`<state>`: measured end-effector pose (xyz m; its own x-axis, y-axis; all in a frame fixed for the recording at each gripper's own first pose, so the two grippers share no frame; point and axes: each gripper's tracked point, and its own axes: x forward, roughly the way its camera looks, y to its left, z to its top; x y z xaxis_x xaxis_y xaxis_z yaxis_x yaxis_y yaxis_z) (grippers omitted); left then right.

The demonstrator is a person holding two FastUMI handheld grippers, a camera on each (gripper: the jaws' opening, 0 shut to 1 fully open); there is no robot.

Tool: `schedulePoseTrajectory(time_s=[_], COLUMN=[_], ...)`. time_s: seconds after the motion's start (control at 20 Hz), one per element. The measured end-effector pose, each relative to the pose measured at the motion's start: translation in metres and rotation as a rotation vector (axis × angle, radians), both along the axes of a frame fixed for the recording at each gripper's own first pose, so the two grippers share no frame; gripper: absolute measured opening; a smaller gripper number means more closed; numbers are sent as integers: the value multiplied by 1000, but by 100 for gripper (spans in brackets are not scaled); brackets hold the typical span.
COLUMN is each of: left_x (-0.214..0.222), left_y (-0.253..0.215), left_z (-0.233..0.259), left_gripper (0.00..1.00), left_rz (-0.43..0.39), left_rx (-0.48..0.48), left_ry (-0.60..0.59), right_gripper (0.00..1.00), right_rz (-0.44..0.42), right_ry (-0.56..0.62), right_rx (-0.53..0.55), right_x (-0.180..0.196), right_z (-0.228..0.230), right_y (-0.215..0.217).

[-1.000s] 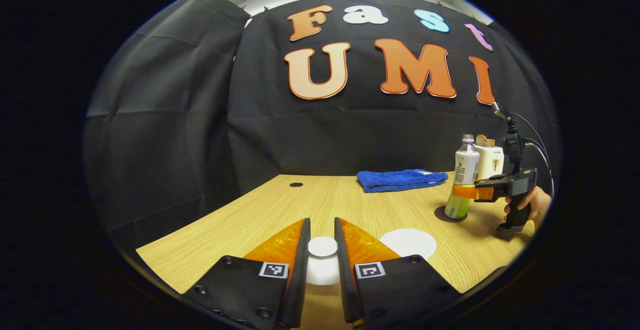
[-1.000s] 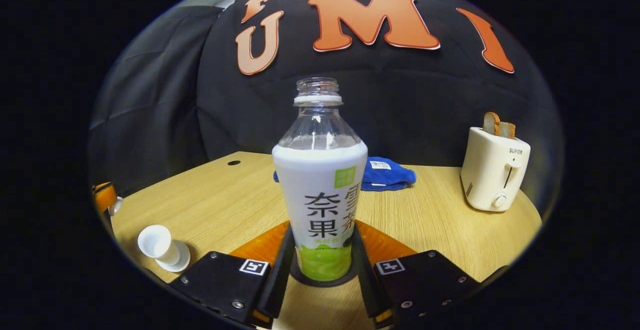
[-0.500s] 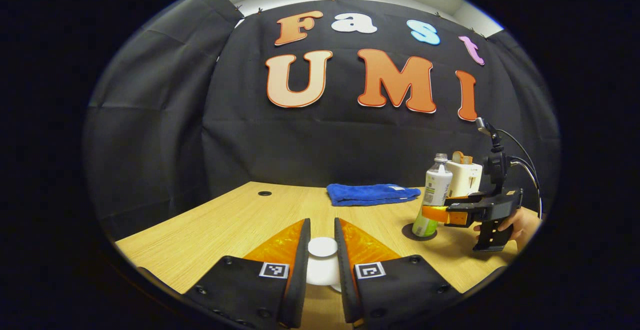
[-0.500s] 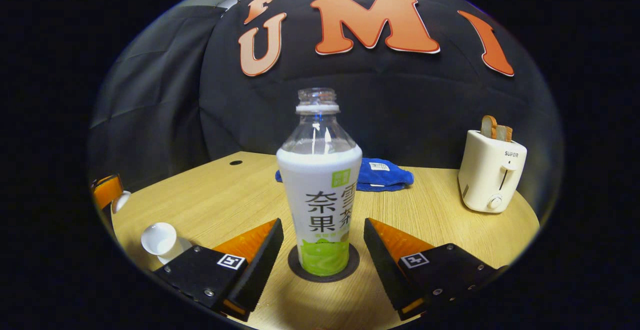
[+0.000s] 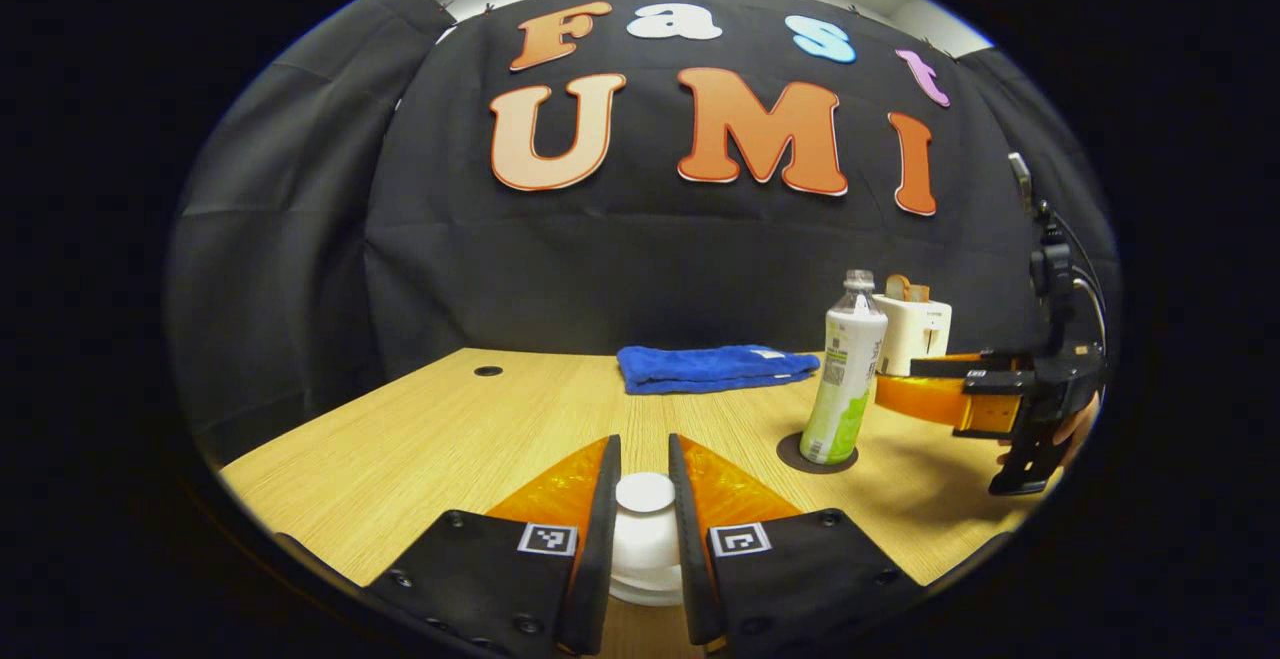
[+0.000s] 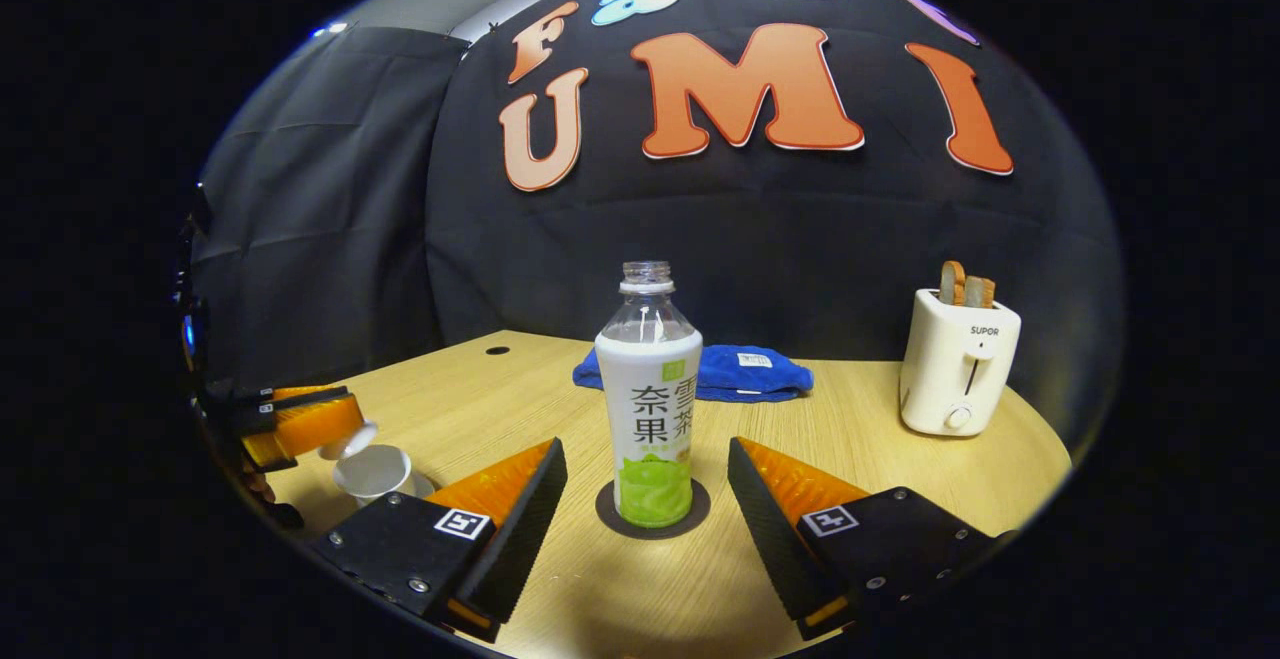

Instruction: Open the teacup lid with one hand, grasp the water bottle and pour water into the teacup with the other hand; after pouring, place the water bottle on the coaster and then close the teacup lid.

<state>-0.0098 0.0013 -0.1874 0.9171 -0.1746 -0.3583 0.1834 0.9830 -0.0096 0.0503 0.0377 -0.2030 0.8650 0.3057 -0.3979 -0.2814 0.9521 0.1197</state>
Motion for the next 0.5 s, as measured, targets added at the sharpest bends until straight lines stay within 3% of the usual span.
schedulePoseTrajectory(time_s=[0.5], left_x=[-2], left_y=[-9], left_z=[-31], left_gripper=[34], left_rz=[-42], left_rx=[97], left_ry=[72], right_gripper=[96], right_rz=[3], right_ry=[-10], right_rx=[61], right_x=[-31], right_z=[24], right_y=[-4])
